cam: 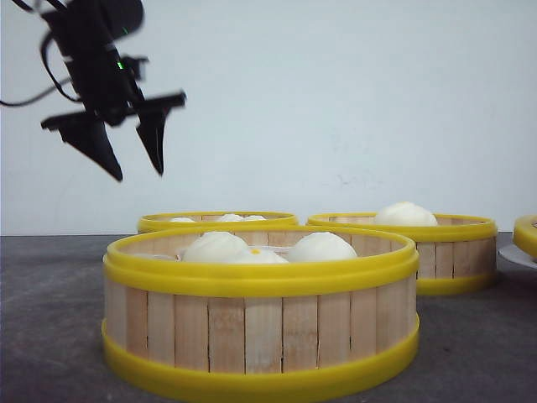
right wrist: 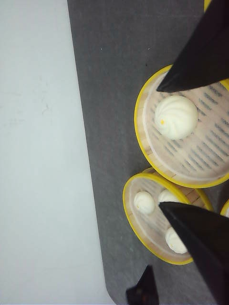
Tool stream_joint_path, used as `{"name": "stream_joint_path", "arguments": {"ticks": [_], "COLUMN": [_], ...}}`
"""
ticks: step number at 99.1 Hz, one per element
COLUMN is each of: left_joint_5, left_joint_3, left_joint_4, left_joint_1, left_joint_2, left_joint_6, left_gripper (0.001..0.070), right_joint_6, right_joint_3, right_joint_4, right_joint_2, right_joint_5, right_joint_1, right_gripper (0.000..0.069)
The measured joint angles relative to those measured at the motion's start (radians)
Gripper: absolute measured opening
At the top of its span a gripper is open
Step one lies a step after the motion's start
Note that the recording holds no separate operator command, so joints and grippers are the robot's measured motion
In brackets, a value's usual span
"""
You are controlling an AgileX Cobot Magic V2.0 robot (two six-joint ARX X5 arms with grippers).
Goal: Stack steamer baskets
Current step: 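Move the left gripper over the farther basket holding three buns, then grasp the basket's yellow rim with the left gripper and lift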
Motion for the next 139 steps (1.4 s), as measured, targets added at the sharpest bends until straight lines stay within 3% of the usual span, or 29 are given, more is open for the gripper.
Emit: {"name": "stream_joint_path", "arguments": {"ticks": [26, 64, 81, 117, 139], "left_joint_5": [-0.027, -0.033, -0.034, -0.033, -0.031], "left_joint_3": [0.085, 0.089, 0.089, 0.097, 0.106], "left_joint_4": [-0.035, 0.011, 0.009, -0.004, -0.004], "left_joint_1": [0.000, 0.004, 0.008, 0.008, 0.005], "left_joint_2": [0.137, 0.189, 0.189, 0.232, 0.235], "left_joint_6": [0.013, 0.000, -0.014, -0.018, -0.018], "left_gripper": [0.0349, 0.0346, 0.0257, 0.0227, 0.0085], "right_joint_6": [-0.027, -0.052, -0.052, -0.067, -0.075], "right_joint_3": [0.000, 0.000, 0.000, 0.000, 0.000], "right_joint_4": [-0.043, -0.077, -0.077, -0.078, -0.081], "right_joint_2": [0.000, 0.006, 0.006, 0.016, 0.016], "right_joint_5": [0.004, 0.007, 0.008, 0.031, 0.034], "right_joint_1": [0.000, 0.000, 0.000, 0.000, 0.000], "right_gripper": [0.0452, 0.0452, 0.0452, 0.0452, 0.0452]}}
